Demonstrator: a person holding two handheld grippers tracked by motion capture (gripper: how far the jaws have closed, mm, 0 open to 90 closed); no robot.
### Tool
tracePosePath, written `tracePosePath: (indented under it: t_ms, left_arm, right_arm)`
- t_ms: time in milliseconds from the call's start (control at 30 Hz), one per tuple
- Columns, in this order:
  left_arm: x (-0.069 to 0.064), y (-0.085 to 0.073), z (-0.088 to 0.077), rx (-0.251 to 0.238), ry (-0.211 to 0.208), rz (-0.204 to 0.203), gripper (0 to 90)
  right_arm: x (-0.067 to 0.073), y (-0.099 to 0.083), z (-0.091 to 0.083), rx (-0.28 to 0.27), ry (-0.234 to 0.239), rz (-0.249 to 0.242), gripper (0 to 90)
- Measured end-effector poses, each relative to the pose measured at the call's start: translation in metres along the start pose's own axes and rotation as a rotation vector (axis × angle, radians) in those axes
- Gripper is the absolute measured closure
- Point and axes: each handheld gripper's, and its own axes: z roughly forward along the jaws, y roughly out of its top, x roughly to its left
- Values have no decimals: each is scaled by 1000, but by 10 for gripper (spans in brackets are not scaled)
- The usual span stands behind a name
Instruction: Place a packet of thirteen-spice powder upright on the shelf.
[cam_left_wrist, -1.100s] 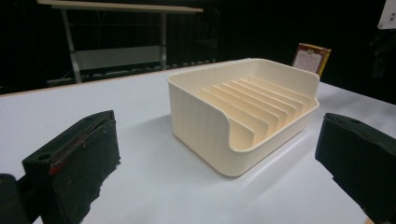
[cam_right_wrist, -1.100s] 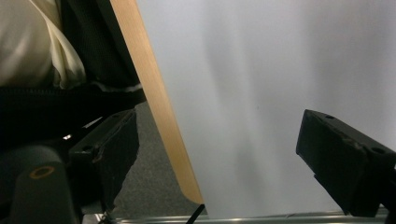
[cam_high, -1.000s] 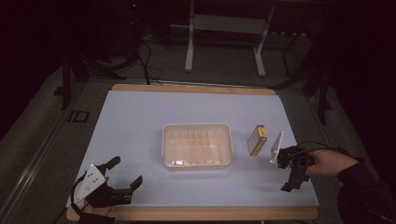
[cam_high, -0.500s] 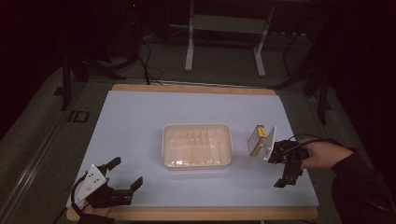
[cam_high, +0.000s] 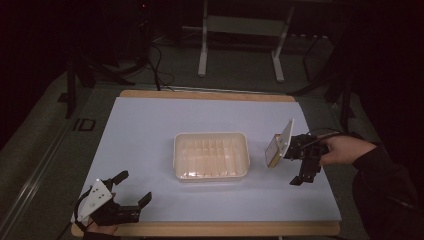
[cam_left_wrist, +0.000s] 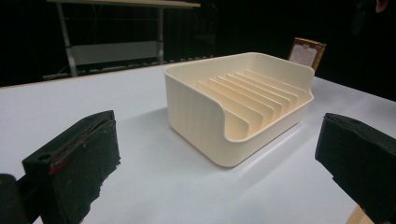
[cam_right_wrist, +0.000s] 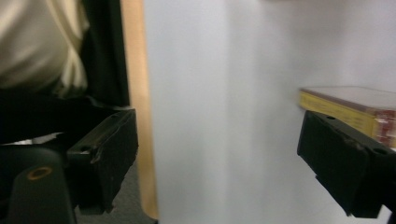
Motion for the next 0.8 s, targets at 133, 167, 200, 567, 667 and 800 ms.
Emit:
tracePosePath:
  t_ms: [133, 167, 200, 567, 667, 800]
  left_arm:
    - [0, 0, -2, 1, 5, -4, 0]
    - [0, 0, -2, 0, 7, -4, 0]
    - [0, 0, -3, 1, 9, -3, 0]
    - [0, -2, -8, -3, 18, -11, 0]
    - [0, -2, -9, -2, 21, -11, 0]
    - [0, -2, -9, -2, 22, -12, 0]
  right_arm:
    - [-6, 4, -5, 1, -16, 0, 136]
    - [-8, 4, -7, 2, -14, -11, 139]
    - [-8, 5, -8, 4, -26, -30, 141]
    - [-32, 9, -24, -23, -87, 101, 139]
    - [-34, 10, -26, -14, -133, 40, 181]
    - [-39, 11, -25, -3, -122, 43, 167]
